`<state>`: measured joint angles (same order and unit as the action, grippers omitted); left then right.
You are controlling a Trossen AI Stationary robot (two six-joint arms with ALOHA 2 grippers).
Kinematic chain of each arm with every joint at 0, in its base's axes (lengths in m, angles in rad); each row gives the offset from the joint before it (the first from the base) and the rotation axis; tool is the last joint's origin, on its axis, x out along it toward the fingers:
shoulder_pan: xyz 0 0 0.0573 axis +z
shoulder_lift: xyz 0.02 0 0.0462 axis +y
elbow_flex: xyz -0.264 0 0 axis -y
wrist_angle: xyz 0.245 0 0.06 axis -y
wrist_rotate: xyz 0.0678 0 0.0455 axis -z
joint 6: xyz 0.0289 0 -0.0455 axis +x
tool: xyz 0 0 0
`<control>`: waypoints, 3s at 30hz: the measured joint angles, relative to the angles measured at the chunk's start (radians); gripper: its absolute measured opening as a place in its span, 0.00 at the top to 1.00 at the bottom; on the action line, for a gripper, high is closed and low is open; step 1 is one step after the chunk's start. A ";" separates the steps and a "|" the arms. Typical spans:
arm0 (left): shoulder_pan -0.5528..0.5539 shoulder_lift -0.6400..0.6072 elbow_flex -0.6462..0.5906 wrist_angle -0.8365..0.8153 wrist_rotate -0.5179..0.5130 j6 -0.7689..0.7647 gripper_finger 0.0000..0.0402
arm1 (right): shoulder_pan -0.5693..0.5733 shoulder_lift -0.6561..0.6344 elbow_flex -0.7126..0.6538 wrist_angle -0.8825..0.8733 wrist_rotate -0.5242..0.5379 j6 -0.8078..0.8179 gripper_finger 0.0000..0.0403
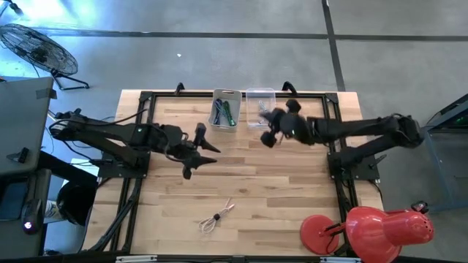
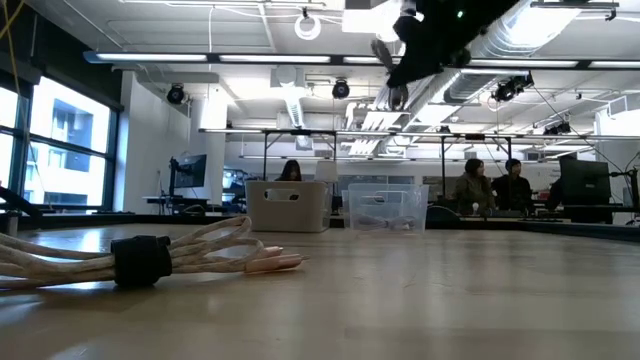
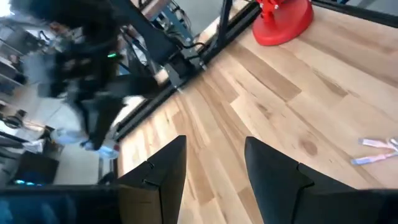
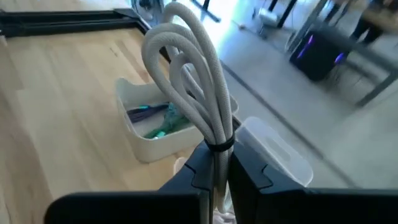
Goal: Pick & Place USB Port
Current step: Put the white charger cable into the transparent bin, then put the pink and gray charger cable into the gray bin
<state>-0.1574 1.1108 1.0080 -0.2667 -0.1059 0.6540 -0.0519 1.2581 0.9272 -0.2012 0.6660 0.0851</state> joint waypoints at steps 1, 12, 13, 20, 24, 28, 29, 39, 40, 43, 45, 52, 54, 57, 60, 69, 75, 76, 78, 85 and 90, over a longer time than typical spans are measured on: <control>0.000 0.004 0.000 -0.009 0.000 -0.005 0.60 | -0.038 0.004 0.000 0.000 -0.039 0.011 0.96; 0.000 0.006 -0.001 -0.095 -0.001 -0.008 0.60 | -0.329 0.077 0.000 0.015 -0.306 -0.002 0.96; 0.000 0.006 -0.006 -0.089 -0.001 -0.008 0.60 | -0.345 0.096 0.000 0.023 -0.317 -0.004 0.96; 0.000 0.006 -0.047 -0.093 -0.015 -0.009 0.60 | -0.409 0.258 0.000 0.086 -0.404 -0.010 0.96; 0.000 0.006 -0.068 -0.090 -0.017 -0.030 0.60 | -0.409 0.312 -0.001 0.150 -0.384 -0.036 0.88; 0.000 0.006 -0.084 -0.102 -0.033 -0.078 0.61 | -0.401 0.313 -0.001 0.197 -0.385 -0.040 0.74; 0.000 0.006 -0.090 -0.103 -0.047 -0.094 0.61 | -0.399 0.308 -0.001 0.200 -0.386 -0.041 0.71; 0.000 0.009 -0.185 -0.075 -0.119 -0.103 0.61 | -0.349 0.243 -0.001 0.212 -0.554 -0.034 0.60; 0.000 0.016 -0.185 -0.072 -0.128 -0.101 0.61 | -0.341 0.241 -0.001 0.214 -0.588 -0.034 0.60; 0.000 0.022 -0.186 -0.054 -0.118 -0.165 0.61 | -0.311 0.241 -0.001 0.224 -0.681 -0.033 0.61; -0.001 0.038 -0.183 0.005 -0.040 -0.244 0.61 | -0.284 0.241 -0.001 0.227 -0.717 -0.033 0.61; -0.092 0.070 -0.188 0.021 0.093 -0.348 0.61 | -0.167 0.241 -0.001 0.227 -0.755 -0.075 0.62; -0.125 0.075 -0.183 0.038 0.082 -0.347 0.61 | -0.130 0.241 0.000 0.221 -0.757 -0.092 0.62; -0.163 0.070 -0.186 0.024 0.033 -0.346 0.61 | -0.072 0.241 0.000 0.219 -0.798 -0.110 0.63; -0.178 0.057 -0.173 -0.006 -0.020 -0.342 0.61 | -0.013 0.241 0.000 0.222 -0.861 -0.114 0.63; -0.177 0.057 -0.135 -0.098 -0.086 -0.368 0.61 | 0.144 0.241 0.000 0.221 -0.784 -0.142 0.63; -0.177 0.087 -0.135 -0.133 0.016 -0.579 0.61 | 0.174 0.241 0.000 0.213 -0.725 -0.157 0.63; -0.177 0.101 -0.135 -0.129 0.037 -0.603 0.61 | 0.173 0.241 0.000 0.213 -0.724 -0.155 0.63; -0.177 0.132 -0.135 -0.130 0.050 -0.649 0.61 | 0.173 0.241 0.000 0.213 -0.723 -0.148 0.63; -0.177 0.301 -0.135 -0.093 0.186 -0.711 0.61 | 0.187 0.241 0.000 0.202 -0.718 -0.146 0.63; -0.177 0.377 -0.135 -0.077 0.231 -0.712 0.61 | 0.217 0.241 0.000 0.197 -0.694 -0.147 0.63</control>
<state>-0.3340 1.4881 0.8730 -0.3435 0.1253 -0.0580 0.1647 1.4990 0.9268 -0.0046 -0.0281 -0.0614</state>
